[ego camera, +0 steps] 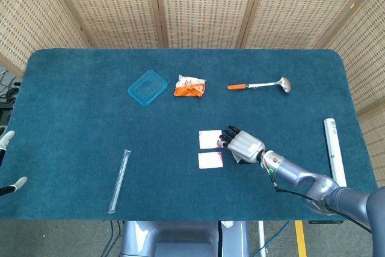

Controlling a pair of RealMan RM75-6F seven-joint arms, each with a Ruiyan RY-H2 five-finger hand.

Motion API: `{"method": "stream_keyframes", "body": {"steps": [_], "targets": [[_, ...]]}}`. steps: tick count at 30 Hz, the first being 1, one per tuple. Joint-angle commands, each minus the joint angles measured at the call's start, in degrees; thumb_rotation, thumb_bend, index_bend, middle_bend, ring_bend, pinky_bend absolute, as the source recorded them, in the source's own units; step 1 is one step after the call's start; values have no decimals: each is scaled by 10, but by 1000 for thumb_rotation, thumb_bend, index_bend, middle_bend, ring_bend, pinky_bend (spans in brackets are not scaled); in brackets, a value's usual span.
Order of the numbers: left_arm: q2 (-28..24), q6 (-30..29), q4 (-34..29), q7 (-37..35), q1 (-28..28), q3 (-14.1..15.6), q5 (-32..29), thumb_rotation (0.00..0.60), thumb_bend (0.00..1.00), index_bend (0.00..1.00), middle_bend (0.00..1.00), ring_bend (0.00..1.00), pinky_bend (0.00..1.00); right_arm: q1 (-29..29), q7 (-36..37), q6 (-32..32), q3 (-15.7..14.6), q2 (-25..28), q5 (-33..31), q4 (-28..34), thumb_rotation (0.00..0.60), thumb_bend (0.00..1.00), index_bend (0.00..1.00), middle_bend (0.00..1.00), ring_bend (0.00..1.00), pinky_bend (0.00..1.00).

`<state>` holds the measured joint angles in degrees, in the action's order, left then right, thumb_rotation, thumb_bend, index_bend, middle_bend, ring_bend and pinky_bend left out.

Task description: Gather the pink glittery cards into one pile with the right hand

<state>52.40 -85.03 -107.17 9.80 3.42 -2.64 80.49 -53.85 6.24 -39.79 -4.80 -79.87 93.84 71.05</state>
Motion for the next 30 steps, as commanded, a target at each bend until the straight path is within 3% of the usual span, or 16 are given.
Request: {"method": "stream_keyframes", "body": {"steps": [1, 16, 30], "targets": [[0, 0, 0, 0, 0, 0, 0, 600, 46, 0, 0, 0, 0, -3, 5, 8, 4, -11, -7, -17, 600, 930, 140, 113, 0, 0], [0, 1, 5, -4, -3, 1, -7, 600, 46, 0, 0, 0, 0, -19, 7, 27, 4, -52, -7, -65, 600, 930, 140, 113, 0, 0], [-1, -1, 11, -11, -6, 1, -7, 600, 46, 0, 0, 0, 0, -21, 6, 28, -3, -59, -3, -74, 600, 930, 140, 113, 0, 0]]}}
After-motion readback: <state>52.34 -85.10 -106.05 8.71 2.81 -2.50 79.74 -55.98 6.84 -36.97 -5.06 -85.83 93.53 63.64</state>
